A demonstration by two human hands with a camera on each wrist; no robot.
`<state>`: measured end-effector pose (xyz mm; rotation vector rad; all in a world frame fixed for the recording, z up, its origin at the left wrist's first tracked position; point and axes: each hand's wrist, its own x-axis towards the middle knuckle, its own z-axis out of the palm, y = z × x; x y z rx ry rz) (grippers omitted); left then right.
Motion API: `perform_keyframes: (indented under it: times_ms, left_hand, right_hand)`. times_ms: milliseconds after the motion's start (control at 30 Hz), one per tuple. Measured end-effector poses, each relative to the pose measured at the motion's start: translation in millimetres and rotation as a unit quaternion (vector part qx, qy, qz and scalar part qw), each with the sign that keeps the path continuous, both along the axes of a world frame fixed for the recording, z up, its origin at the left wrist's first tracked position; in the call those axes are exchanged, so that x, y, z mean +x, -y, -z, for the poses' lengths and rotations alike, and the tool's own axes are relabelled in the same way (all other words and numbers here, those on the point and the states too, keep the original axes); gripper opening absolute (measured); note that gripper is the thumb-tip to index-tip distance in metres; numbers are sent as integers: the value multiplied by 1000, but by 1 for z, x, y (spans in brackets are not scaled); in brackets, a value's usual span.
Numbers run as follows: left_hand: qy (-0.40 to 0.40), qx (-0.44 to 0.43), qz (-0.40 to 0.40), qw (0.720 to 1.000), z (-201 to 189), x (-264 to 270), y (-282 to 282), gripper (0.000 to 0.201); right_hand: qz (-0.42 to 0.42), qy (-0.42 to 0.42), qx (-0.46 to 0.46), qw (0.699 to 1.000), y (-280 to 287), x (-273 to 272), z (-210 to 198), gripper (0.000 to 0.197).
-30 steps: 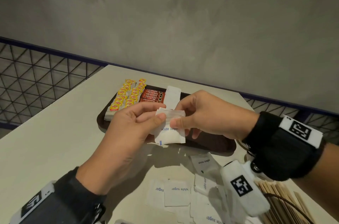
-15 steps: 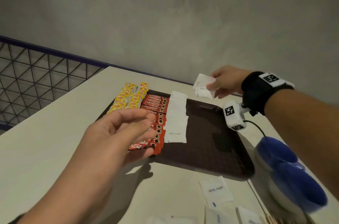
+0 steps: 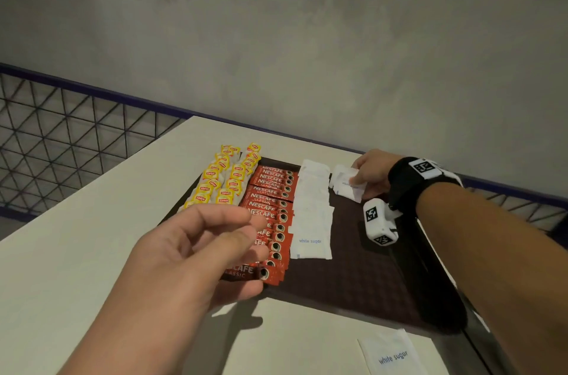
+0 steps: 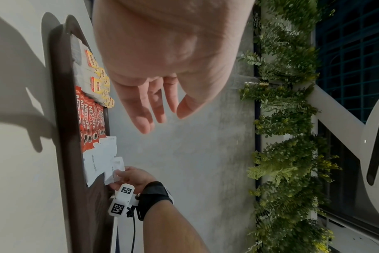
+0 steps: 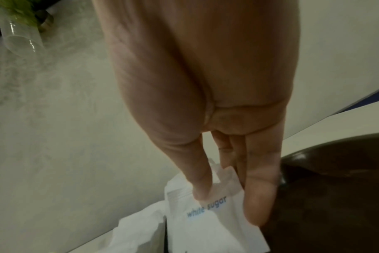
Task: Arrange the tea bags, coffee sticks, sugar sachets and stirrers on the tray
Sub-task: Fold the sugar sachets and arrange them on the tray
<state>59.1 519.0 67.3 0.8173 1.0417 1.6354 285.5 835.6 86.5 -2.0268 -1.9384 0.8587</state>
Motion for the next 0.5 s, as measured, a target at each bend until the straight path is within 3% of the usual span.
perform_keyframes:
  times_ms: [167, 367, 500]
  left_hand:
    - [2, -5, -2, 1000, 0, 2, -1, 18]
    - [0, 1, -8, 1000, -1, 2, -1, 20]
    - [-9, -2, -8, 1000, -1, 3, -1, 17]
  right_hand:
    - [-5, 35, 14, 999, 8, -6, 1, 30]
    - [-25, 106, 35, 993, 19, -17, 2, 33]
    - [-28, 103, 31, 994, 21, -27, 3, 45]
